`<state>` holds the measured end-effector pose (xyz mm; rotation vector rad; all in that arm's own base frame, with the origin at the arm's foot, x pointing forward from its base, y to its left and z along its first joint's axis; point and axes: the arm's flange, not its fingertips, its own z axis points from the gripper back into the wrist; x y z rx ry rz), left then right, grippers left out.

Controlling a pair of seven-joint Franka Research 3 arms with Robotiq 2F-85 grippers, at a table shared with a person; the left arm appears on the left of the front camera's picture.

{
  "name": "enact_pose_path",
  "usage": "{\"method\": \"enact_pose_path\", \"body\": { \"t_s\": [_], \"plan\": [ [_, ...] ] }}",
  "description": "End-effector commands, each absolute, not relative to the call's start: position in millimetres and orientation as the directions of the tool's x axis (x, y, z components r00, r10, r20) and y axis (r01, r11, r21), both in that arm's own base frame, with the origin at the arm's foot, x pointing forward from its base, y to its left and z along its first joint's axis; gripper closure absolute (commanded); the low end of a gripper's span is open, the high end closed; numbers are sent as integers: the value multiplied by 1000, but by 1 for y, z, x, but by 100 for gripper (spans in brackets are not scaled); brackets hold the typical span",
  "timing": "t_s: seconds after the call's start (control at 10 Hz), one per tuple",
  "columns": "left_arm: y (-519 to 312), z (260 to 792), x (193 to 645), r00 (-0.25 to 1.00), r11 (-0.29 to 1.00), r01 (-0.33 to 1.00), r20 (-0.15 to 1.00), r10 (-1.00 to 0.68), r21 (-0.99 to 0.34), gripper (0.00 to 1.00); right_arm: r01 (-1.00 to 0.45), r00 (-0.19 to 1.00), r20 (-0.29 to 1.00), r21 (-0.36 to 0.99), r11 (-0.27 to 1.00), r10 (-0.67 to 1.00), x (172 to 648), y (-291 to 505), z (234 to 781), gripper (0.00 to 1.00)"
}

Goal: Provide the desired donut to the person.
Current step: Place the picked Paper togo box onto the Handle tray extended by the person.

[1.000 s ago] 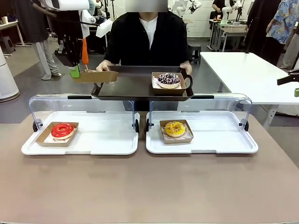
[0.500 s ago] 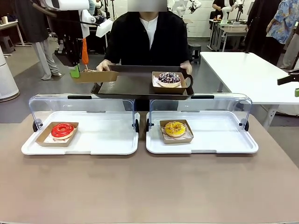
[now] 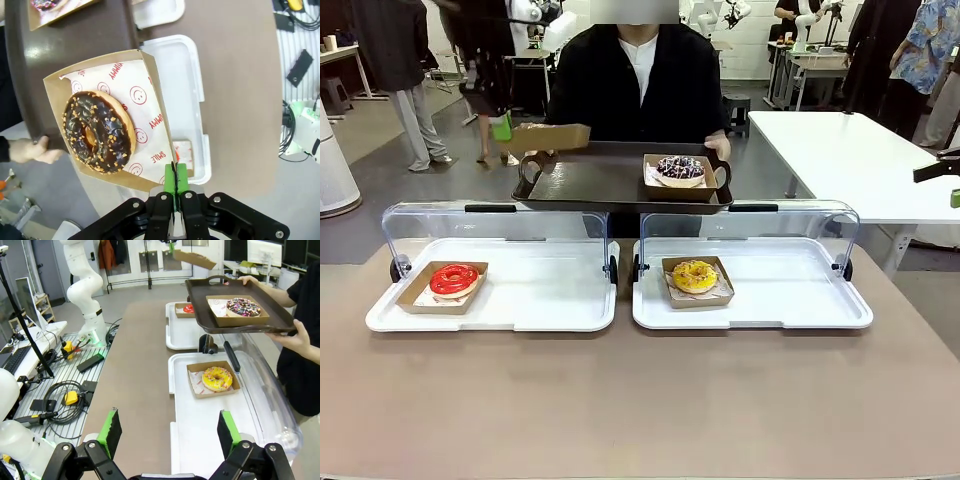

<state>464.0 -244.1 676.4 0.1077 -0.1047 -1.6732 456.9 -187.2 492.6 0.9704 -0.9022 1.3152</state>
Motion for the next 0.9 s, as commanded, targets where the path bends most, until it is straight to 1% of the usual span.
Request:
{"method": "enact_pose_path", "body": {
  "t_s": [0.0, 0.2, 0.4, 0.6, 0.8],
  "plan": [
    [-270, 684, 496, -124, -132, 977, -57, -991, 169, 99, -998, 56, 935, 54, 15, 350, 457, -187, 493, 0],
    [-294, 678, 525, -120, -129, 984, -79, -990, 123, 99, -998, 56, 935, 54, 15, 350, 457, -187, 493, 0],
    [-314, 675, 558, -152, -161, 983, -106, -983, 86, 99, -998, 56, 935, 54, 15, 350, 457, -187, 493, 0],
    [-319, 669, 589, -149, -155, 986, -101, -984, 60, 99, -998, 56, 935, 54, 15, 350, 457, -187, 493, 0],
    [-319, 658, 610, -151, -152, 988, -69, -986, 12, 99, -998, 56, 935, 54, 15, 350, 457, -187, 493, 0]
  ]
}}
